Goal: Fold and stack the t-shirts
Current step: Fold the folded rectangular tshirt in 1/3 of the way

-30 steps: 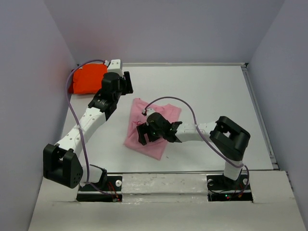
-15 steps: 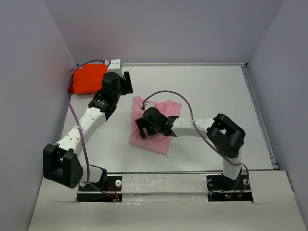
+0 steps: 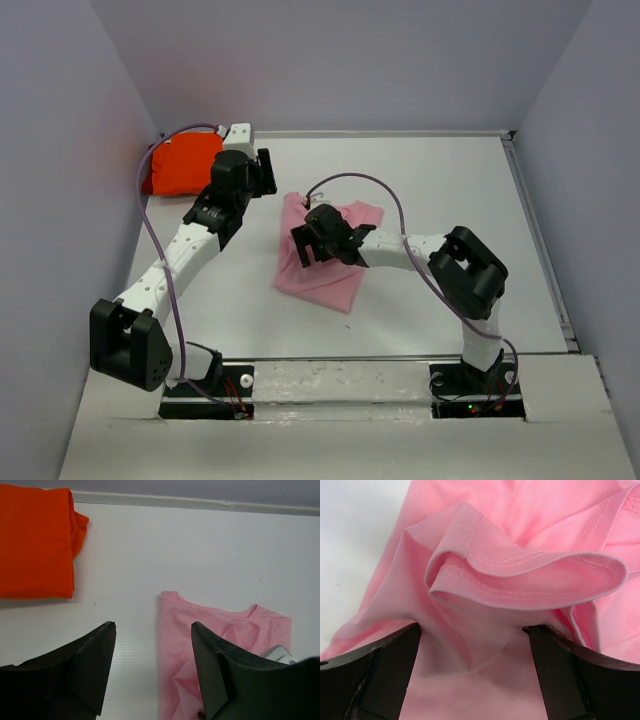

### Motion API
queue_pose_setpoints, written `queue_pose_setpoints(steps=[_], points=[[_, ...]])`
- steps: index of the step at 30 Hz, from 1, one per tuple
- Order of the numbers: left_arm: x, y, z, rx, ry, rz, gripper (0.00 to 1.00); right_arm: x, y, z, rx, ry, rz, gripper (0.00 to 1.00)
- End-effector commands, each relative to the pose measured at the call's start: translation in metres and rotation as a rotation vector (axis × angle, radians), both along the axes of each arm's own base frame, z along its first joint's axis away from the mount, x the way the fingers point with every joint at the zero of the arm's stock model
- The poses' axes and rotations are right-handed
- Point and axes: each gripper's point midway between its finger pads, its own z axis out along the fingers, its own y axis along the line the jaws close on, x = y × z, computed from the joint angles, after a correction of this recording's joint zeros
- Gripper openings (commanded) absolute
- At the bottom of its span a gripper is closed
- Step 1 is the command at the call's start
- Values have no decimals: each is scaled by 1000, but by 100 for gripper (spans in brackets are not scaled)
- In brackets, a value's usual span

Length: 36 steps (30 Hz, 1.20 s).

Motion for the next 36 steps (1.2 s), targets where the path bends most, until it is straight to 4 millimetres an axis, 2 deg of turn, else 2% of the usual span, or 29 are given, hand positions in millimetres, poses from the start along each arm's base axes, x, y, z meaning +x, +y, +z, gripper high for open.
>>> queue_pose_setpoints(steps=[1, 16, 25, 33, 36], points=[[1, -1, 19, -19, -53, -12, 71, 21, 2, 13, -15, -63, -14, 94], [1, -3, 20, -25, -53, -21, 71, 63, 5, 44, -35, -140, -6, 95], [0, -3, 21, -30, -56, -27, 71, 94, -13, 38, -55, -137, -44, 95], [0, -3, 22, -32, -60, -30, 71, 110, -26, -1, -96, -100, -56, 95], [0, -3, 20, -31, -56, -31, 71, 121, -30, 1, -96, -119, -55, 95]])
